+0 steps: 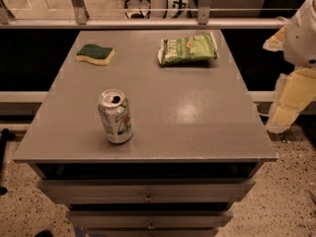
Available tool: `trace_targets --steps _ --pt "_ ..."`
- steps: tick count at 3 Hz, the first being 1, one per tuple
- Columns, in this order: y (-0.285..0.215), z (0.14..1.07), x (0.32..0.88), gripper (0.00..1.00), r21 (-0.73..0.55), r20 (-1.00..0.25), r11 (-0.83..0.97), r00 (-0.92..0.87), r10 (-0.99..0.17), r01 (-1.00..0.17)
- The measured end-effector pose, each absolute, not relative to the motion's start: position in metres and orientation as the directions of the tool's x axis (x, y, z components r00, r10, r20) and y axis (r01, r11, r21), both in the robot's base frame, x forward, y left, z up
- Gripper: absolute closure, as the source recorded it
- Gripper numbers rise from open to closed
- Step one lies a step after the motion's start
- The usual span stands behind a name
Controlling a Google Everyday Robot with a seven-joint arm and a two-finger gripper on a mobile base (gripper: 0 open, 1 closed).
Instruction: Knock 7up can over
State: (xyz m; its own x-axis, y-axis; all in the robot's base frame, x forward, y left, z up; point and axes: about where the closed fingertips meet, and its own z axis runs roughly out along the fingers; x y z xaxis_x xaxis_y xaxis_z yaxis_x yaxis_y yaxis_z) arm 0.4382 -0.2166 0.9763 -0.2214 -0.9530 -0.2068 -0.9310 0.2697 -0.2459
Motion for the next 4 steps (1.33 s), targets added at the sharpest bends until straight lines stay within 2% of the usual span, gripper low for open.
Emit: trace_targets --steps 1,2,3,4 --pt "-0.217 0.976 0.438 0.0 -0.246 -0.207 0.27 -0.221 -0.953 -0.931" --pt "-0.205 0.963 0.442 0.0 -0.217 -0.291 0.281 -0.213 -0.933 -0.935" --pt "-0.169 0.92 0.459 0.0 -0.153 -0.482 0.278 -0.174 -0.859 -0.948" --pt "-0.1 0.904 0.477 0.0 -0.093 -0.707 0.239 -0.104 -0.699 -0.967"
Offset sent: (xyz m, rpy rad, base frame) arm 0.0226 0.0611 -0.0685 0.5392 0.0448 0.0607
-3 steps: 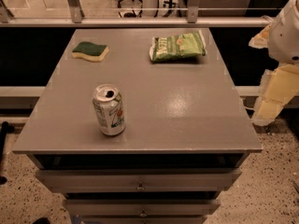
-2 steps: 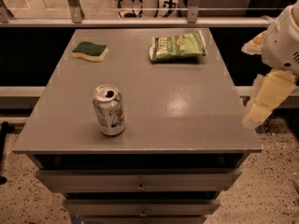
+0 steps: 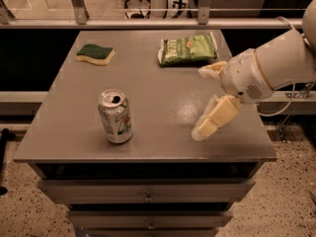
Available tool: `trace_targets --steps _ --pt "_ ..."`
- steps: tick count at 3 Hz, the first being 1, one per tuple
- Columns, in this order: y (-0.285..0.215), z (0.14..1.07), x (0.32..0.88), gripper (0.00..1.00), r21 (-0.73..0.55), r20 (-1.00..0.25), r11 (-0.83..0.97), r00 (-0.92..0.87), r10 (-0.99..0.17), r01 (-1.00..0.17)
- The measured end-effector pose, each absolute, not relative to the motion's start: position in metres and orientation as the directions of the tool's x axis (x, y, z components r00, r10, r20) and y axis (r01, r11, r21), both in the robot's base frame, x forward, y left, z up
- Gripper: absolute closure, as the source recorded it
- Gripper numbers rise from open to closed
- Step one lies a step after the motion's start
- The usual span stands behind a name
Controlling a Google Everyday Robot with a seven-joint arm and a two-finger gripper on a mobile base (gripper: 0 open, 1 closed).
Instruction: Knock 7up can over
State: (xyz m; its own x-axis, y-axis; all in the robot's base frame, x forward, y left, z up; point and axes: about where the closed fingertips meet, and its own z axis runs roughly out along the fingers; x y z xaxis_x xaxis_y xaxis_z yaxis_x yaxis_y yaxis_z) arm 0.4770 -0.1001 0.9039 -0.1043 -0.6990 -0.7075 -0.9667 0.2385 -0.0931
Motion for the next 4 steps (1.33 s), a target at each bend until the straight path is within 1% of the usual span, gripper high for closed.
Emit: trace_targets --steps 1,2,3,4 --pt "-0.084 0.915 0.474 0.0 -0.07 -0.752 0.232 -0.102 -0.651 -0.97" --pt "-0.072 0.916 0.476 0.0 -0.078 -0.78 0.214 -0.075 -0.622 -0.974" --pt "-0.033 0.902 0.483 0.0 -0.072 -0.84 0.172 -0.033 -0.541 -0.982" --pt "0.016 0.89 0.493 0.0 -0.066 -0.897 0.135 0.0 -0.441 -0.989"
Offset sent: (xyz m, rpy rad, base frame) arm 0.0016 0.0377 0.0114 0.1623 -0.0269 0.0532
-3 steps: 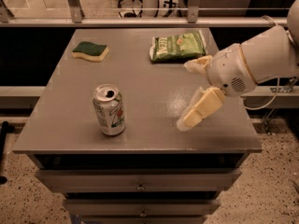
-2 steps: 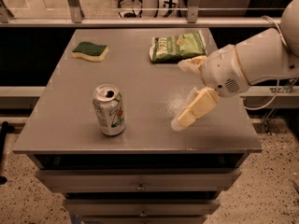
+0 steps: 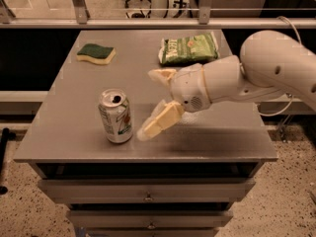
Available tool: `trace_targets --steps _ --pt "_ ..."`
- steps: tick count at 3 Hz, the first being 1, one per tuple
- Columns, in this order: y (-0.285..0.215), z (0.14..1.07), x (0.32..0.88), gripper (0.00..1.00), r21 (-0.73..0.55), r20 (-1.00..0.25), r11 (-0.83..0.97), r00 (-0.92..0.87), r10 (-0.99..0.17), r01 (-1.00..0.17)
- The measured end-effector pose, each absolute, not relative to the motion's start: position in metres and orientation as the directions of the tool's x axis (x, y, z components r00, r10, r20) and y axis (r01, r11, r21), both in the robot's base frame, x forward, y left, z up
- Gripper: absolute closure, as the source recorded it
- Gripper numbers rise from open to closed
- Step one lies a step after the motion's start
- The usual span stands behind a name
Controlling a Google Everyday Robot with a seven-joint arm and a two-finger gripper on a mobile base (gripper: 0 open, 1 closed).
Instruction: Knock 7up can over
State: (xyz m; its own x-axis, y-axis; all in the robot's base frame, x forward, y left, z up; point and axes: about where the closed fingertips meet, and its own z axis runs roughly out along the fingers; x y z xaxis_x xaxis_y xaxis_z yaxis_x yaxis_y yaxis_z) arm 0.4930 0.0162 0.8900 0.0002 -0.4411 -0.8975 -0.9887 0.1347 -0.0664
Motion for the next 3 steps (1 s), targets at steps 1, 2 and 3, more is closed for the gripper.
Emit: trace_targets --steps 1,2,3 --pt "0.051 0.884 0.495 0.0 -0.058 -0.93 0.106 0.015 -0.368 -0.993" --pt "0.075 0.874 0.491 0.15 -0.037 -0.947 0.084 0.008 -0.321 -0.996" --pt "0.089 0.867 0.487 0.46 0.011 -0.957 0.069 -0.031 -0.288 -0.998"
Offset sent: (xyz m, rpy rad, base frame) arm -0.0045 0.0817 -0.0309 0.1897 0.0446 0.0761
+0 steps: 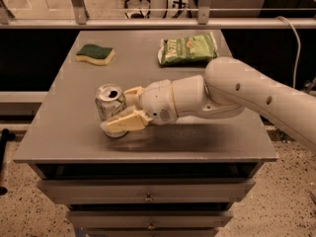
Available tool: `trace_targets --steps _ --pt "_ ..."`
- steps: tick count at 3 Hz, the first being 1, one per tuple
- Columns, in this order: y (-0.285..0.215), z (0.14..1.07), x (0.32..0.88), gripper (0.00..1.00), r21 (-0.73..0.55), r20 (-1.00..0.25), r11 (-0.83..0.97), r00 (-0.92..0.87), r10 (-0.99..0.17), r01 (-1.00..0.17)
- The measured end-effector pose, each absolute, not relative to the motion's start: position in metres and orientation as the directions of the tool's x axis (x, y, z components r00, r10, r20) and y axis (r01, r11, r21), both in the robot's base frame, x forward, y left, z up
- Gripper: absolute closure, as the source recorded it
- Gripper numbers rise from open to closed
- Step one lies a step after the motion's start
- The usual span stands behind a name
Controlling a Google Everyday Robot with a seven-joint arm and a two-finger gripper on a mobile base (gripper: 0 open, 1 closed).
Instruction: Knock 7up can over
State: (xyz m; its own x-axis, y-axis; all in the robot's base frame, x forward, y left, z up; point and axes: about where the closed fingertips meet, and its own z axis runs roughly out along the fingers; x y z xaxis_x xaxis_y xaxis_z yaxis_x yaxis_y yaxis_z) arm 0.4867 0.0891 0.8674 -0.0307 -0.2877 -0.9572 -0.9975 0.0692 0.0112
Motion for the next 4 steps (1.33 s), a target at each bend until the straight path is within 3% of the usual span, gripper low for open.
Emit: trace_targets --steps 1,2,4 --pt "0.088 0.866 0.486 0.69 0.034 -0.958 0.084 -0.056 -0.28 -0.996" --pt "0.042 0.882 0.493 0.98 0.01 -0.941 0.182 -0.071 -0.33 -0.983" --pt "-0.057 0.918 0.509 1.0 -0.061 -0.798 0.244 -0.1 -0.595 -0.968"
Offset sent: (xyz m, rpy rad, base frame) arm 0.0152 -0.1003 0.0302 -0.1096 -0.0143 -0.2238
